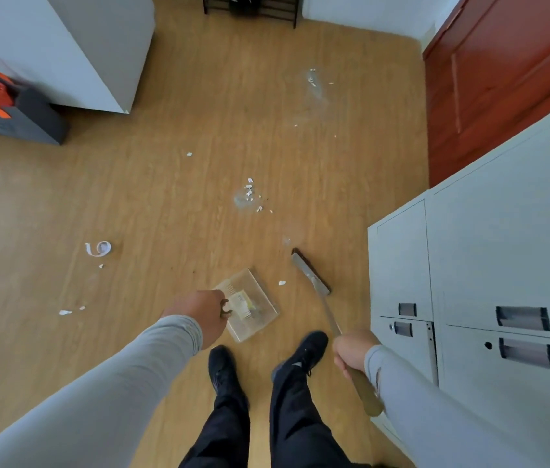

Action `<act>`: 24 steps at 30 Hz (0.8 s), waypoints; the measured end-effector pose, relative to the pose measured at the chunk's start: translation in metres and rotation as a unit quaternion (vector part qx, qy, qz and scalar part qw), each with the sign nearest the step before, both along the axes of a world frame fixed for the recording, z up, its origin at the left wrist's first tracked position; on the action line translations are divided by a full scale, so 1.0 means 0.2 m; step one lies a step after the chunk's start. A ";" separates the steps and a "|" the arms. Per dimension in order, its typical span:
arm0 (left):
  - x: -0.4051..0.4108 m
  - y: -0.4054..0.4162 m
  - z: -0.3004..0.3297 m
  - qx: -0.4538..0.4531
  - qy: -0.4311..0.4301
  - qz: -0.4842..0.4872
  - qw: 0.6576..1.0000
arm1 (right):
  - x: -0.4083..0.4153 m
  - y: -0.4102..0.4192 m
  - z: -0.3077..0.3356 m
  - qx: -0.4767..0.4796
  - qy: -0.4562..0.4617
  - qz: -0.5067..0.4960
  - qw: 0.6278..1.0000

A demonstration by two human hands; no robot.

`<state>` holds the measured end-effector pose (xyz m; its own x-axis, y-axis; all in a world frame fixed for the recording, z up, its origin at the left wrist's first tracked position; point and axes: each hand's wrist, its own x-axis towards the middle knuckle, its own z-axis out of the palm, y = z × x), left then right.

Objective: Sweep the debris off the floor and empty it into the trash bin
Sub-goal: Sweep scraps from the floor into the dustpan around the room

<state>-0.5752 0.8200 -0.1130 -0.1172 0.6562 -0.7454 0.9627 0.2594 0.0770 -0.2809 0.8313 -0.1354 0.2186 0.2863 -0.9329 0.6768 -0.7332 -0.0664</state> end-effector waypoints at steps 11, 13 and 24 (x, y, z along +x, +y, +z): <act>-0.06 -0.01 -0.01 0.008 -0.016 0.000 1.000 | 0.21 -0.05 0.33 -0.066 0.099 -0.044 0.992; -0.07 0.00 -0.01 0.013 -0.016 -0.005 1.000 | 0.15 -0.06 0.31 -0.046 0.071 -0.020 0.996; -0.14 -0.07 0.02 0.017 -0.027 -0.002 1.000 | -0.08 -0.08 0.41 -0.089 0.102 0.062 0.989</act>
